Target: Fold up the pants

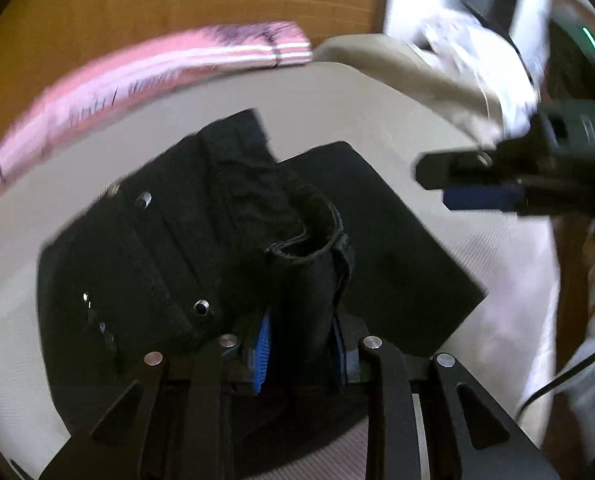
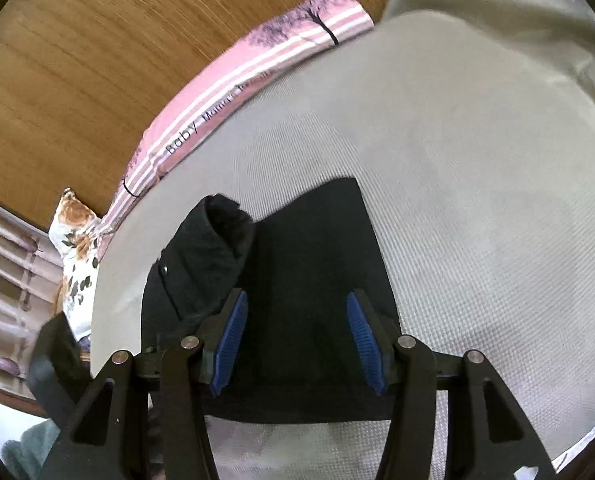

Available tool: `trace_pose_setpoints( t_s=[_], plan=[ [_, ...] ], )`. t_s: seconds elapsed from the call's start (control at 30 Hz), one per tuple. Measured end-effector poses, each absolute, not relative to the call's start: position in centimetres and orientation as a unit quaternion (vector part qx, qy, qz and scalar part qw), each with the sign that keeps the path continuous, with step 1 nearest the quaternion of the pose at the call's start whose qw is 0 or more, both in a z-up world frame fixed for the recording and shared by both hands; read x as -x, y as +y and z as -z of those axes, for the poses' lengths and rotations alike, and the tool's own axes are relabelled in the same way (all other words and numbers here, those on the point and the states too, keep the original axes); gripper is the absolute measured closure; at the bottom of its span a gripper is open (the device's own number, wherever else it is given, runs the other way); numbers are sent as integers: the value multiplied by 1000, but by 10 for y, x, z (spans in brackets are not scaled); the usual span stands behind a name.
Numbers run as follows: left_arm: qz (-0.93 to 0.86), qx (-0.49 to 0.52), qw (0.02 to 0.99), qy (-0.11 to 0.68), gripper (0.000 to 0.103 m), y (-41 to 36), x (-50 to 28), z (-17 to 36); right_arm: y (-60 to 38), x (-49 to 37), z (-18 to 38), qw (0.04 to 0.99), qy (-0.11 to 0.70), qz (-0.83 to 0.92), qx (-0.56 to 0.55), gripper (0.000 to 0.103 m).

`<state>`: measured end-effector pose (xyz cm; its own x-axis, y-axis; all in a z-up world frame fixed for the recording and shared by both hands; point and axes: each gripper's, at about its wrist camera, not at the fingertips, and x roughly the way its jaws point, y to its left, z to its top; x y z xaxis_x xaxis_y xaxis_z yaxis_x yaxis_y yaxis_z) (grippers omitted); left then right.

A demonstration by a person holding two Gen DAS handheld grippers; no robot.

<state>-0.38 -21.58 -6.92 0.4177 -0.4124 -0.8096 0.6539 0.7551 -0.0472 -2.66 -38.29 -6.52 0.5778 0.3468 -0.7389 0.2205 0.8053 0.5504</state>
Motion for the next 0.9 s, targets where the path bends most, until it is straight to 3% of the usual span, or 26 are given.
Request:
trace_pose_setpoints(
  t_s=[0.13, 0.4, 0.63, 0.9],
  plan=[
    [336, -158, 825, 426, 62, -219, 8, 58, -383, 14, 83, 804, 463, -105, -357, 53],
    [320, -49, 841, 433, 48, -133, -4, 19, -377, -22, 111, 771, 485, -172, -375, 52],
    [220, -17, 857, 466, 48, -77, -34, 39, -367, -48, 124, 760, 499, -196, -368, 53],
    [208, -26, 850, 483, 47, -71, -35, 65, -361, -62, 126, 761, 495, -209, -363, 53]
  ],
)
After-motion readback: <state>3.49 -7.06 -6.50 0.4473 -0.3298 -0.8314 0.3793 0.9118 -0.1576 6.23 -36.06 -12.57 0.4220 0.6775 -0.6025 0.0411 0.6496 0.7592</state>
